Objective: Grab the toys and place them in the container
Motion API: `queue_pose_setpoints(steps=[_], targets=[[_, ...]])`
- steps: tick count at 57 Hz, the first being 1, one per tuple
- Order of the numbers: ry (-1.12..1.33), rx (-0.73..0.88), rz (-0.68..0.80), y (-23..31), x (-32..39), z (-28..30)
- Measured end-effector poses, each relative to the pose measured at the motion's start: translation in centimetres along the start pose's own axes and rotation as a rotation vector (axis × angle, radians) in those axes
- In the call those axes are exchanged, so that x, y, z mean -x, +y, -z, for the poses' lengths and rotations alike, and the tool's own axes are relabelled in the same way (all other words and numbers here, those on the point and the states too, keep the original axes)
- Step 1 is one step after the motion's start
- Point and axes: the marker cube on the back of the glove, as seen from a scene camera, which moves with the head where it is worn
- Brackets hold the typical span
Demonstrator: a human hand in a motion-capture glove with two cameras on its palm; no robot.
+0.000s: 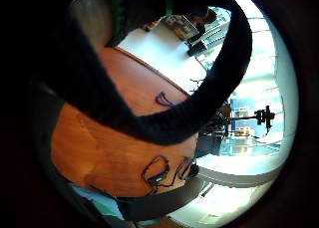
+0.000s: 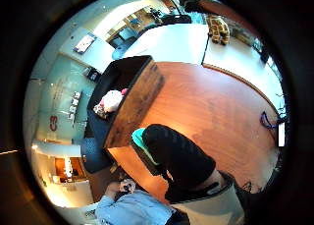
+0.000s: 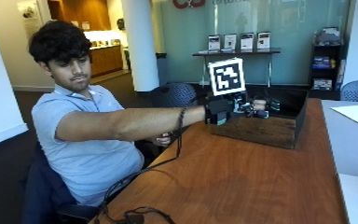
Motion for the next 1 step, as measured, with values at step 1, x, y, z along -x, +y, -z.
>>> queue_pose_setpoints(steps=[1], targets=[[0.000,0.002,-0.005,0.05,-0.03,-0.09]])
